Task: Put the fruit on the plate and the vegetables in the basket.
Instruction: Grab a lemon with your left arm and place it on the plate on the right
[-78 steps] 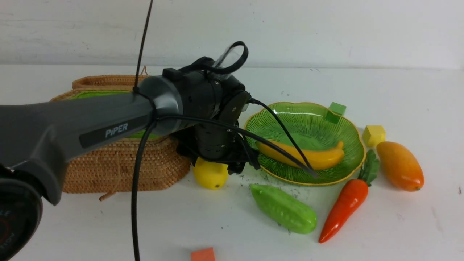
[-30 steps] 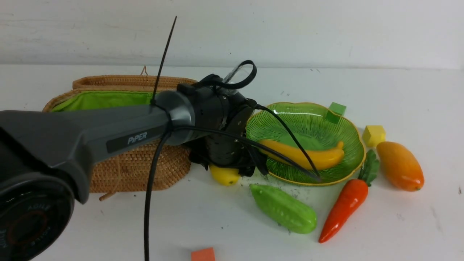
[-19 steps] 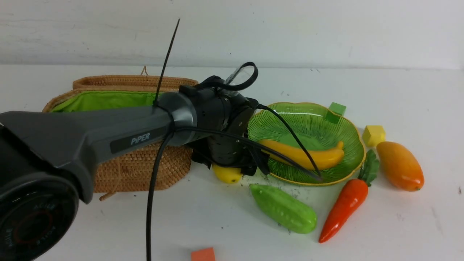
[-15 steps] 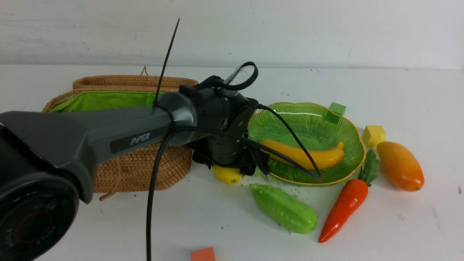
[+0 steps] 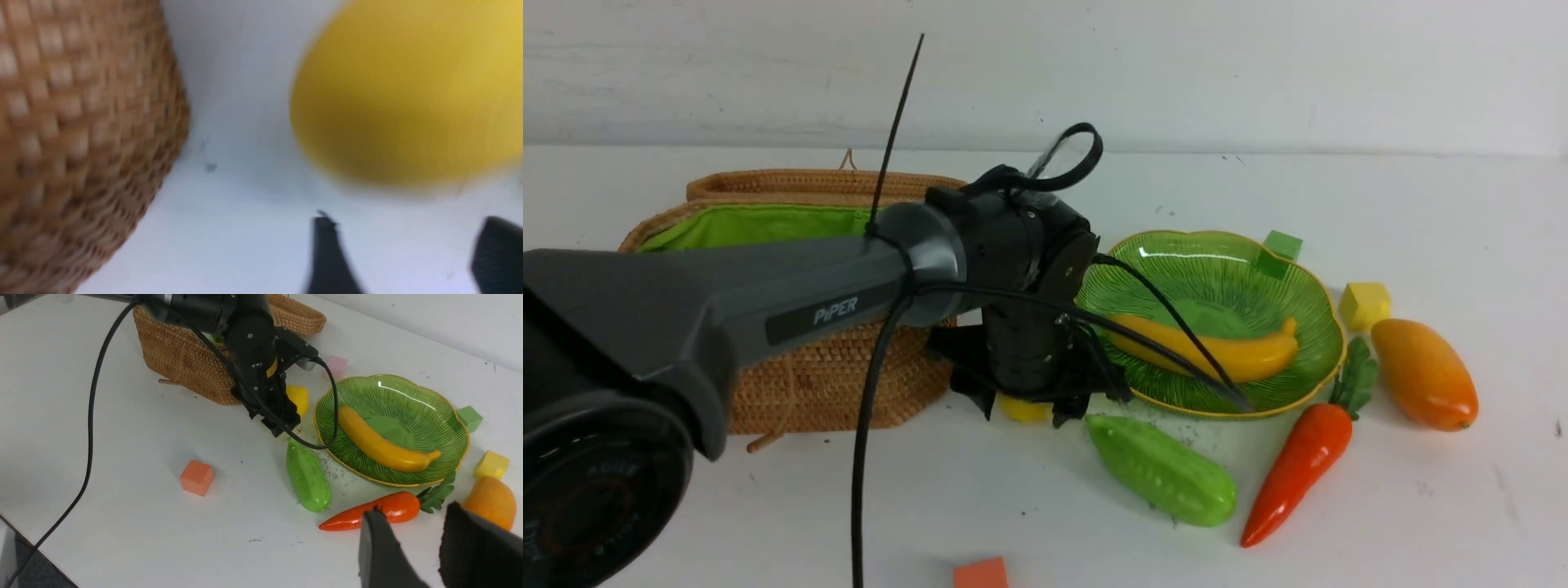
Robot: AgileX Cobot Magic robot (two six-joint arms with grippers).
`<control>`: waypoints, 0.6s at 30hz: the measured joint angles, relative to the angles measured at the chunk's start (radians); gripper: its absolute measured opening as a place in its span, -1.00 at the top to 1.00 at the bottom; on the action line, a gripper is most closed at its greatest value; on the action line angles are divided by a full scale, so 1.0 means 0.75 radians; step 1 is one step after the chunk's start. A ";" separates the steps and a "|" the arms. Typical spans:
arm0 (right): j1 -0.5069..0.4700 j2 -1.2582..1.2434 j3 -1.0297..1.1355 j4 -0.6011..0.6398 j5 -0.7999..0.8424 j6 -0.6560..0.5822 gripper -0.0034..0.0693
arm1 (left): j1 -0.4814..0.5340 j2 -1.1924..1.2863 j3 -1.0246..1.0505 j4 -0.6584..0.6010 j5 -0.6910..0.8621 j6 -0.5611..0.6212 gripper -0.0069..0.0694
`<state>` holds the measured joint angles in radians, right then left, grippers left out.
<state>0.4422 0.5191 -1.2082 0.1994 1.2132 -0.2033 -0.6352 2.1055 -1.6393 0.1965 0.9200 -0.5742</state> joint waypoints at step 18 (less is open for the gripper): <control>0.000 0.000 0.000 0.000 0.000 -0.004 0.26 | 0.001 -0.150 0.014 -0.085 0.112 0.080 0.85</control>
<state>0.4422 0.5191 -1.2082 0.1994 1.2135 -0.2061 -0.6341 1.9934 -1.6287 0.1326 1.0038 -0.5138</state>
